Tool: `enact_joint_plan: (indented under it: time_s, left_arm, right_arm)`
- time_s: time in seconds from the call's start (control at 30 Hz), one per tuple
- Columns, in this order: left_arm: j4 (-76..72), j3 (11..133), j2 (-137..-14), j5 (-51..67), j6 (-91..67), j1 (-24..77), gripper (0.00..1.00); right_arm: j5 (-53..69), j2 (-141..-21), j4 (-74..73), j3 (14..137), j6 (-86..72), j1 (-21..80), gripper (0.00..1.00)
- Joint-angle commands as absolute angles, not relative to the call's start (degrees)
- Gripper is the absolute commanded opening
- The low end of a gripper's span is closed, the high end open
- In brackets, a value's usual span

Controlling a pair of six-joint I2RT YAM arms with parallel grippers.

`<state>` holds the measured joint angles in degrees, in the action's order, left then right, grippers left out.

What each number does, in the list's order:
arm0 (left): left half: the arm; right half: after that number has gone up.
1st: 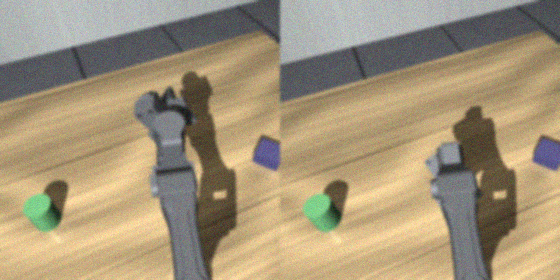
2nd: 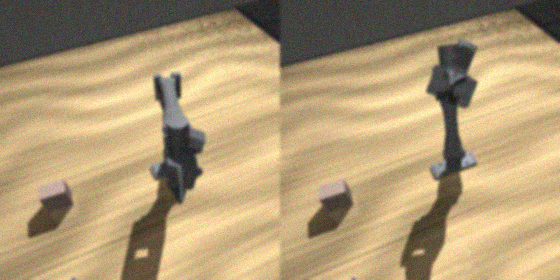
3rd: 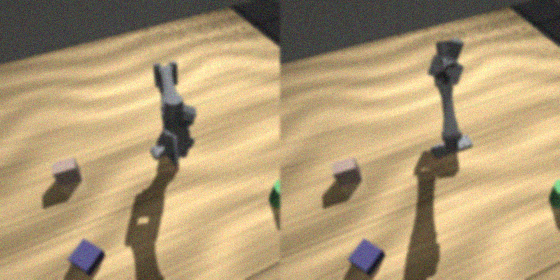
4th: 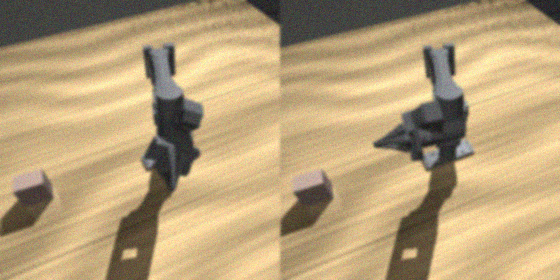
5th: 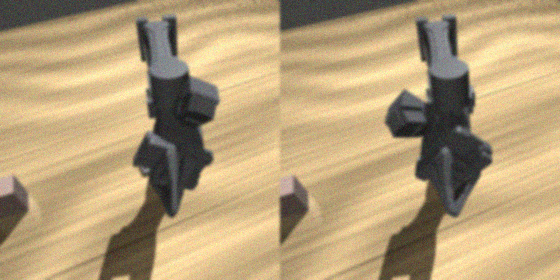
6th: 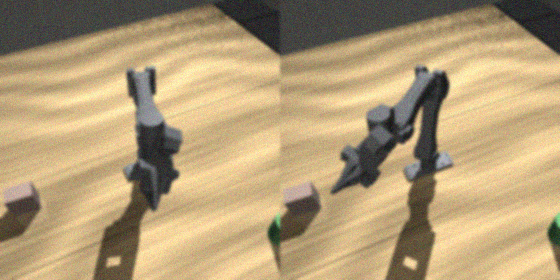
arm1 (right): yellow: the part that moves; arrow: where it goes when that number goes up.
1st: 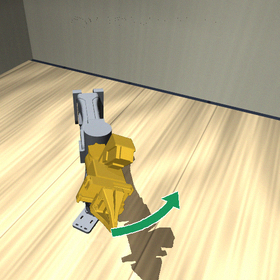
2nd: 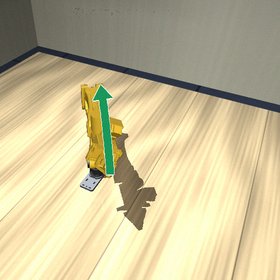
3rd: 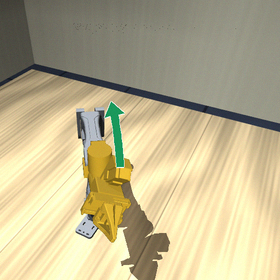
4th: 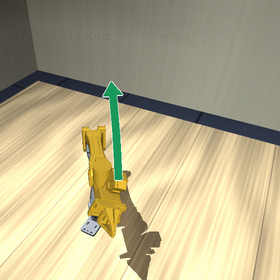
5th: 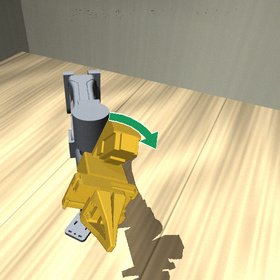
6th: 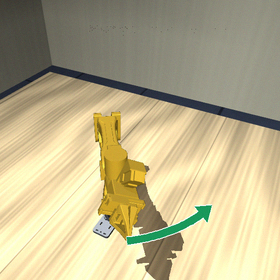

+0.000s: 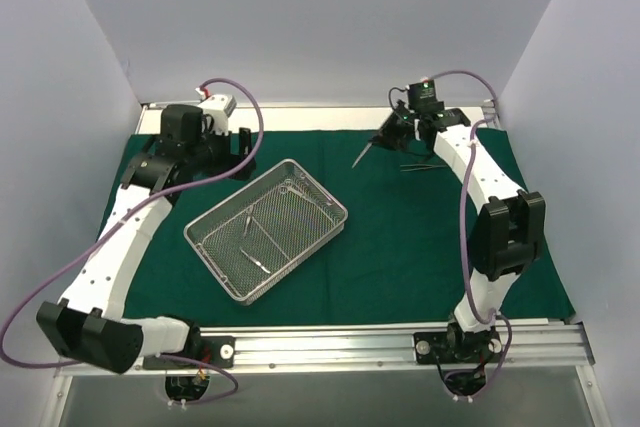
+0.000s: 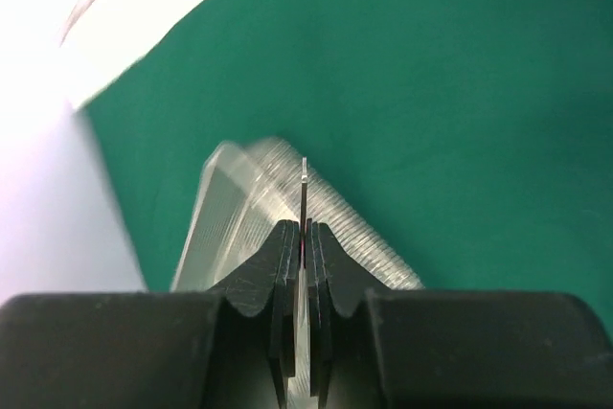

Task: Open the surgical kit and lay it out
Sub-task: Place the medical item in the surgical kit.

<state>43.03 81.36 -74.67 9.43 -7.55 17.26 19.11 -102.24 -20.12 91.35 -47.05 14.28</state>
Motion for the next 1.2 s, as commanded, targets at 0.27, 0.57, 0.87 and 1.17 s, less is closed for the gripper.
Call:
enact_joint_plan:
  time_s: [0.27, 0.57, 0.87, 1.17]
  left_arm:
    - [50.5, 78.8, -67.2, -5.9, -1.5, 17.3, 0.94]
    - [48.1, 75.6, -64.7, 0.0, -3.3, 17.7, 0.94]
    - [47.5, 75.0, -65.3, -0.9, -3.3, 17.7, 0.94]
    - [48.3, 75.8, -66.4, -4.1, -3.3, 17.5, 0.94]
  right_arm:
    - [-6.1, -111.6, -39.6, 92.5, -75.1, 4.1, 0.00]
    - [-7.2, -115.3, -41.8, 91.2, -76.7, -1.7, 0.00]
    - [-6.9, -119.0, -43.5, 94.1, -78.2, -4.0, 0.00]
    - [-3.7, -122.7, -42.0, 96.2, -79.1, -4.9, 0.00]
